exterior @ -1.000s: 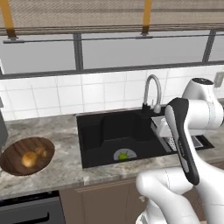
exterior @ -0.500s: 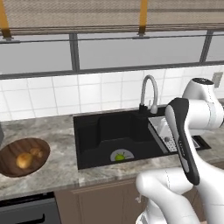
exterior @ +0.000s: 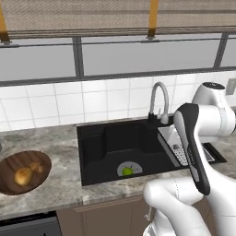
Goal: Pick the potatos from the cabinet and place them in one bowl. Pick the lime from the sink and place it in the other bowl.
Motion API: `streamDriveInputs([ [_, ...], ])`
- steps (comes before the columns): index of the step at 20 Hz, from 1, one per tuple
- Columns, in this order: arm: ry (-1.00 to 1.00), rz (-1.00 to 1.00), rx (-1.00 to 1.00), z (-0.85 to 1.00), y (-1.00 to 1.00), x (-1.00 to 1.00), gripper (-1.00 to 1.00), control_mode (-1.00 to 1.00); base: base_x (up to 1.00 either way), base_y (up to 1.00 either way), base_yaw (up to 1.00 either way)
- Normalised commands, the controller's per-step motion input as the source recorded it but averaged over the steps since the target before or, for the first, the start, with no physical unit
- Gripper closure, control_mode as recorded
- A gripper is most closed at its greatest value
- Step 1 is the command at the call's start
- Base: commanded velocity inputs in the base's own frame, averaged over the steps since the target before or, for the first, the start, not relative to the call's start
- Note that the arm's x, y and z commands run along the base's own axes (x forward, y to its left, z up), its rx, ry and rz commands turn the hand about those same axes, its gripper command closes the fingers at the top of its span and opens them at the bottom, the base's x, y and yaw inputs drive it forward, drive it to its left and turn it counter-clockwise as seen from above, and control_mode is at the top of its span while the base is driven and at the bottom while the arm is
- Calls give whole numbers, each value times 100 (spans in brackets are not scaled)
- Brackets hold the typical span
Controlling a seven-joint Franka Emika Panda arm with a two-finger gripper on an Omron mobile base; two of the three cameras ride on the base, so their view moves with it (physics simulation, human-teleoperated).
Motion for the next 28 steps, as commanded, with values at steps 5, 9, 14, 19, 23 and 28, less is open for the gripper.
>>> streamDriveInputs([
  [5, 0, 0, 0, 0, 0, 0, -100, 100, 30, -34, 0],
  [9, 0, 0, 0, 0, 0, 0, -100, 100, 9, -48, 0],
  [14, 0, 0, 0, 0, 0, 0, -100, 100, 1, -62, 0],
  [19, 0, 0, 0, 0, 0, 0, -100, 100, 3, -52, -1],
  [23, 0, 0, 0, 0, 0, 0, -100, 100, 21, -21, 0],
  [28, 0, 0, 0, 0, 0, 0, -100, 100, 36, 0, 0],
])
